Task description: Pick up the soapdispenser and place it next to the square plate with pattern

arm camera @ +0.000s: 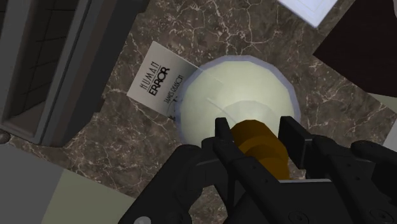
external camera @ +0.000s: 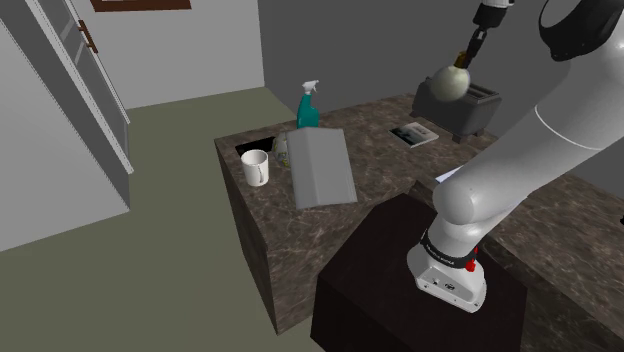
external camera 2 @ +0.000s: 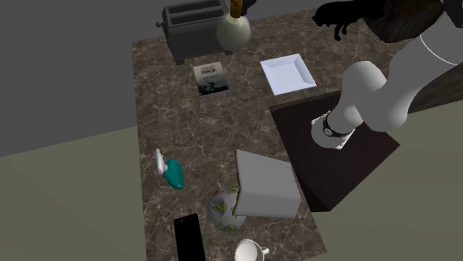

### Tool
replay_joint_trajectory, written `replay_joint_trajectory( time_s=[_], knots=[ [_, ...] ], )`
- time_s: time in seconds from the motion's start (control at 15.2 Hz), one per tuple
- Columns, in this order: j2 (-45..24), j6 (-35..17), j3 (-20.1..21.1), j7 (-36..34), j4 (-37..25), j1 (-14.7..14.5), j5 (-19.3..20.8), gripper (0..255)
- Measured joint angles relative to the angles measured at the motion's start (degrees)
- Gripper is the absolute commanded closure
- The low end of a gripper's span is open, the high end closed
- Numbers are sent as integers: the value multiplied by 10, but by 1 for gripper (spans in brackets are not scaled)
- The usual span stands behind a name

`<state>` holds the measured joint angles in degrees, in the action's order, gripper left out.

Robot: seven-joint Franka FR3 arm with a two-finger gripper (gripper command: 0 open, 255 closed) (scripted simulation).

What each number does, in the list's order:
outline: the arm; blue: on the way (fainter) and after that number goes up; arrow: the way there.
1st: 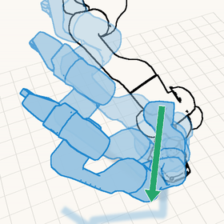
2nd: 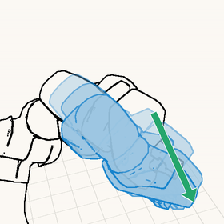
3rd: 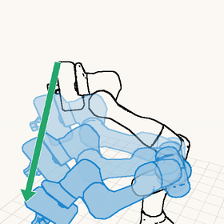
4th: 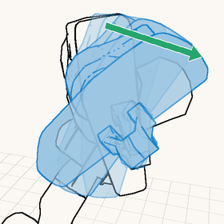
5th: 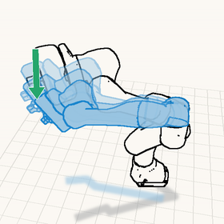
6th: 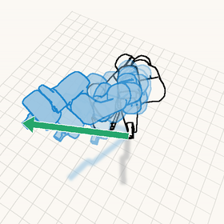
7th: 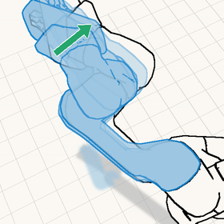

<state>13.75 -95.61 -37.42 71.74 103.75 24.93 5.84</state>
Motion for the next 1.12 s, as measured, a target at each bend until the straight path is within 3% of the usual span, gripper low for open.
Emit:
replay_joint_trajectory(
  time_s=[1.12],
  knots=[
    [11, -129, -9, 0, 138, 7, 11, 255]
  ],
)
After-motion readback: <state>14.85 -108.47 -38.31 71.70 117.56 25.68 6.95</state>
